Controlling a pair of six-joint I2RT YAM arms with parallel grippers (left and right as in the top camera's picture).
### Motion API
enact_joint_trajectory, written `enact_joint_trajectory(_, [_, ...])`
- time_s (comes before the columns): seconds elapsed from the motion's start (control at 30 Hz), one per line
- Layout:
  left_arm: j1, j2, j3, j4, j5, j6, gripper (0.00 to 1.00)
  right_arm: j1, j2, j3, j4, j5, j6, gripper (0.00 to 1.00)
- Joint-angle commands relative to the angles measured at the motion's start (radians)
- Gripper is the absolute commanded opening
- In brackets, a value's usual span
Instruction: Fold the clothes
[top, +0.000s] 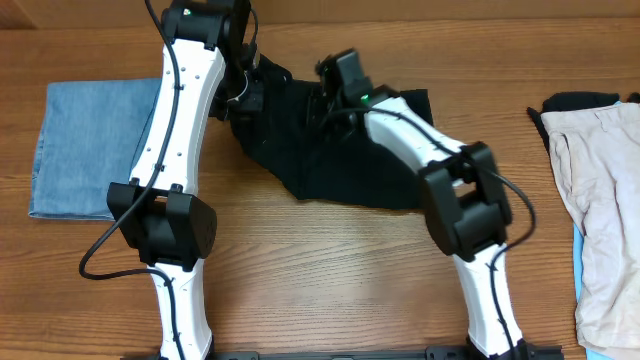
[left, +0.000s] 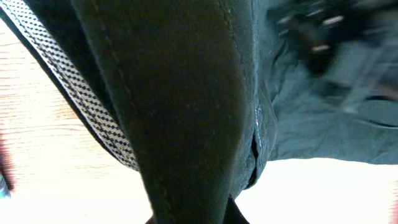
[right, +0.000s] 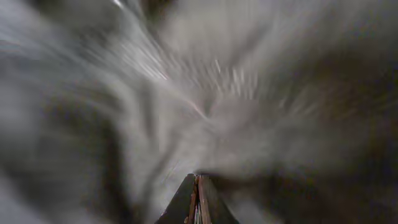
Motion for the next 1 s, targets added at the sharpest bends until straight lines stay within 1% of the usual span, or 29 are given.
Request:
enact_joint_trajectory(0.0, [-0.003,-0.029,0.031,-0.001,-0.02,0.007,0.04,0.053,0.085,0.011,0.007,0.014,0.038,0.04])
enact_joint_trajectory(0.1, [-0.003,-0.029,0.031,-0.006,-0.02,0.007,0.04,0.061,0.089,0.019,0.011,0.018,0.021,0.04])
enact_joint_trajectory(0.17, [-0.003,-0.029,0.031,-0.017,-0.023,0.007,0.04,0.044,0.048,0.068,-0.018,0.019,-0.013,0.04])
enact_joint_trajectory(0.33, [-0.003,-0.029,0.031,-0.028,-0.048,-0.001,0.04,-0.023,0.01,0.181,-0.05,0.024,-0.015,0.04])
enact_joint_trajectory(0.5, [-0.014,-0.029,0.031,-0.044,-0.048,-0.005,0.04,-0.037,0.032,0.18,-0.008,0.047,-0.015,0.04])
enact_joint_trajectory(0.63, [-0.031,-0.029,0.031,-0.044,-0.048,-0.009,0.04,-0.005,0.082,0.18,0.034,0.047,-0.016,0.04])
enact_joint_trajectory(0.9, [-0.052,-0.029,0.031,-0.043,-0.05,-0.011,0.04,0.032,0.161,0.179,0.05,0.055,-0.015,0.04])
enact_joint_trajectory(0.97, [-0.055,-0.029,0.031,-0.045,-0.065,-0.012,0.04,0.037,0.158,0.184,0.059,0.054,-0.04,0.04])
